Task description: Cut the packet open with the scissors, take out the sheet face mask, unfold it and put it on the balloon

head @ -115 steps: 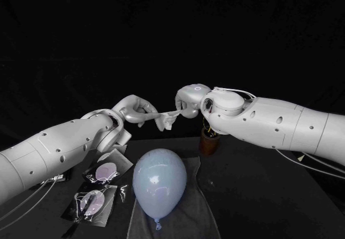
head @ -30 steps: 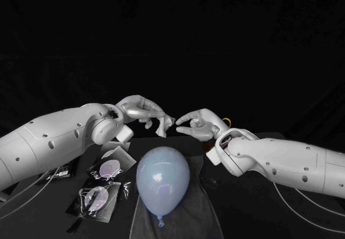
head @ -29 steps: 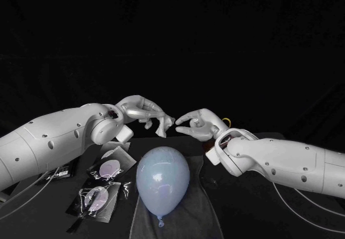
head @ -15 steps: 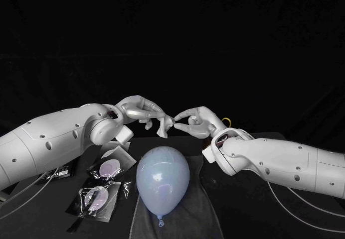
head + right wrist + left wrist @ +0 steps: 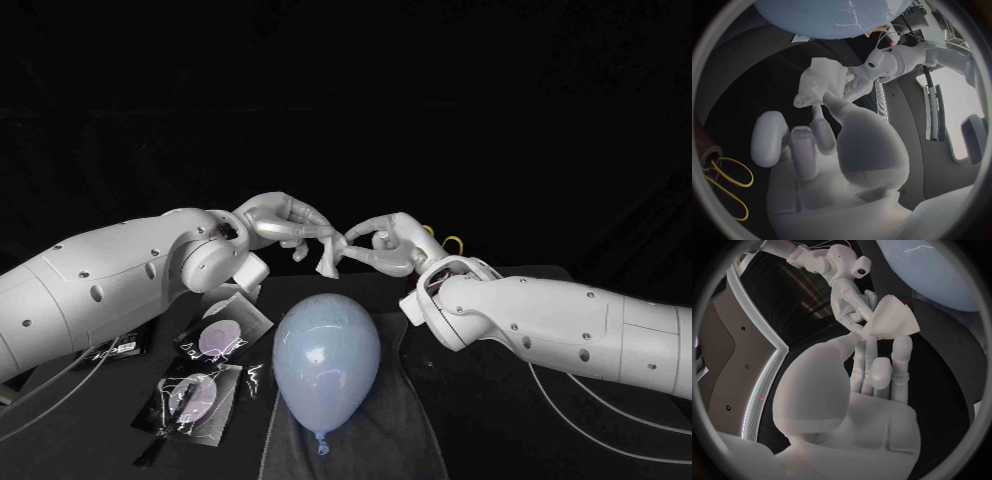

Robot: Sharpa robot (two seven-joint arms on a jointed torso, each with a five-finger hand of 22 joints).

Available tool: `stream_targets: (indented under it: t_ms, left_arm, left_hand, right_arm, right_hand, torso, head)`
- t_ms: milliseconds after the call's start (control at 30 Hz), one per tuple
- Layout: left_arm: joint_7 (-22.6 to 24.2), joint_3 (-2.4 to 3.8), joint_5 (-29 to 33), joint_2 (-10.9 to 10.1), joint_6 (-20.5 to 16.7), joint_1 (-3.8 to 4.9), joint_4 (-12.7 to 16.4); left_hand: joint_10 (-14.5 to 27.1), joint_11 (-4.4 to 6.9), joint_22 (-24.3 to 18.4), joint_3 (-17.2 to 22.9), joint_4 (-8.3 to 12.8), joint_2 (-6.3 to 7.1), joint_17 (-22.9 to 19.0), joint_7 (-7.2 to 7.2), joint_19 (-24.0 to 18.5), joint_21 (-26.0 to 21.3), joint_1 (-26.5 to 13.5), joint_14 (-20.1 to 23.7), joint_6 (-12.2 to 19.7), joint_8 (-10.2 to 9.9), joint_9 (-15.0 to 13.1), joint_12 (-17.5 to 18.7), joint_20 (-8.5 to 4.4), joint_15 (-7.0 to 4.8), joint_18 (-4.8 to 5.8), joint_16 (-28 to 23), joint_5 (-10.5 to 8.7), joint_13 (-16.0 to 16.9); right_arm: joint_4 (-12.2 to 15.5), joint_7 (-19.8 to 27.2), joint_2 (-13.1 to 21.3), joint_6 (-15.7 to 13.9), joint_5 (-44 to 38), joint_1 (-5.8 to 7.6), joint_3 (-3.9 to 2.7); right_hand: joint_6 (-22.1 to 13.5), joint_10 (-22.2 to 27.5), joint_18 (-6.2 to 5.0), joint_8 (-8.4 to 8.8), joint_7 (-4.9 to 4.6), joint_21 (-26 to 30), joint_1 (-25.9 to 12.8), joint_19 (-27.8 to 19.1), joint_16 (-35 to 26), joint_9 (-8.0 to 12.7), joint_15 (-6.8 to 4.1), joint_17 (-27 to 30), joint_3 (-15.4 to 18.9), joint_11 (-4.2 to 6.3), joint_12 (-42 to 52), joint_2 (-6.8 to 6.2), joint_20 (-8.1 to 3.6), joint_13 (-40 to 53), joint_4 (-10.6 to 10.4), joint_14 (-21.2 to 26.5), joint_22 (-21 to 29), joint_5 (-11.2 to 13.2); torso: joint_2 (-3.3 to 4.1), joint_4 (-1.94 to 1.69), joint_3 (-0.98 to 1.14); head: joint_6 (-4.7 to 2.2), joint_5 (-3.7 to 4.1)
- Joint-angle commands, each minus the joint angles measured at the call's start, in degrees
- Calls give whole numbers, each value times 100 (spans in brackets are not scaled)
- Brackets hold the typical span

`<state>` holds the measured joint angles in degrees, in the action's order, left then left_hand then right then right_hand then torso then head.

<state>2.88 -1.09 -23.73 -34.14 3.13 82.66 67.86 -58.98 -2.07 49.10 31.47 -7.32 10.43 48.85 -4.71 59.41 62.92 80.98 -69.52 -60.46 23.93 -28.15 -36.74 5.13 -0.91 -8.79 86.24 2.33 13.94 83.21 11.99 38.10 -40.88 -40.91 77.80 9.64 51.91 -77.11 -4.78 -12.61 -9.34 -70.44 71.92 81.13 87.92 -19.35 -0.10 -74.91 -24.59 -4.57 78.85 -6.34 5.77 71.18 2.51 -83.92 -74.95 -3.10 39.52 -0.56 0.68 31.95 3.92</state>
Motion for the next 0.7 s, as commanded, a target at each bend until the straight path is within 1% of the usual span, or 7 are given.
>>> stream_targets:
  t_ms: [33,67,200,333,500,700]
  left_arm:
    - [107,6,95,4,10,10,20]
    - [121,6,102,4,5,10,24]
    - [140,6,110,3,3,10,39]
    - [154,6,114,2,0,10,54]
    - [170,6,121,-2,-7,10,63]
    - [179,6,155,-7,42,10,89]
  left_hand:
    - [-36,7,4,25,-4,1,16,-1,40,23,38,-37,-39,15,-82,34,4,-3,-10,29,39,-7]
    - [-36,7,4,25,-4,1,16,-1,40,23,38,-37,-39,15,-82,34,4,-3,-10,29,39,-7]
    - [-36,7,4,25,-4,1,16,-1,40,23,38,-37,-39,15,-82,34,4,-3,-10,29,39,-7]
    - [-41,9,21,28,-2,3,29,-2,54,36,40,-44,-41,15,-85,37,3,-4,-7,32,39,-9]
    - [-41,9,21,28,-2,3,29,-2,54,36,40,-44,-41,15,-85,37,3,-4,-7,32,39,-9]
    - [-41,9,21,28,-2,3,29,-2,54,36,40,-44,-41,15,-85,37,3,-4,-7,32,39,-9]
  right_arm:
    - [34,-80,-9,200,-148,-7,-4]
    - [50,-82,-10,210,-156,-10,-3]
    - [72,-90,-13,220,-167,-16,-3]
    - [73,-101,-16,215,-172,-21,-3]
    - [55,-124,-19,222,-179,-26,-3]
    - [10,-148,-61,237,-181,-46,-3]
  right_hand:
    - [50,25,44,-34,-2,10,-40,5,29,-10,36,-863,15,8,-2,-9,30,15,-39,-476,-471,27]
    - [110,30,43,-75,18,8,-43,5,29,-29,27,-860,32,22,-1,-6,28,21,-54,-475,-476,26]
    - [130,28,42,-93,26,9,-55,4,31,-39,20,-865,51,30,2,-9,25,31,-71,-476,-478,27]
    - [195,29,39,-153,60,14,-55,0,31,-69,1,-863,81,56,3,-1,13,44,-97,-474,-481,27]
    - [247,28,39,-206,88,11,-44,0,32,-96,-17,-866,101,79,2,8,-1,53,-111,-475,-488,27]
    - [277,22,37,-246,109,16,-23,-3,34,-117,-34,-872,105,99,4,31,-14,65,-122,-475,-489,27]
  torso:
    - [-1,3,0]
    - [-2,1,-1]
    - [-4,-5,0]
    - [-1,-4,0]
    - [1,2,0]
    - [3,-7,2]
  head:
    - [3,2]
    - [5,2]
    - [1,0]
    - [1,3]
    - [-3,1]
    - [7,-1]
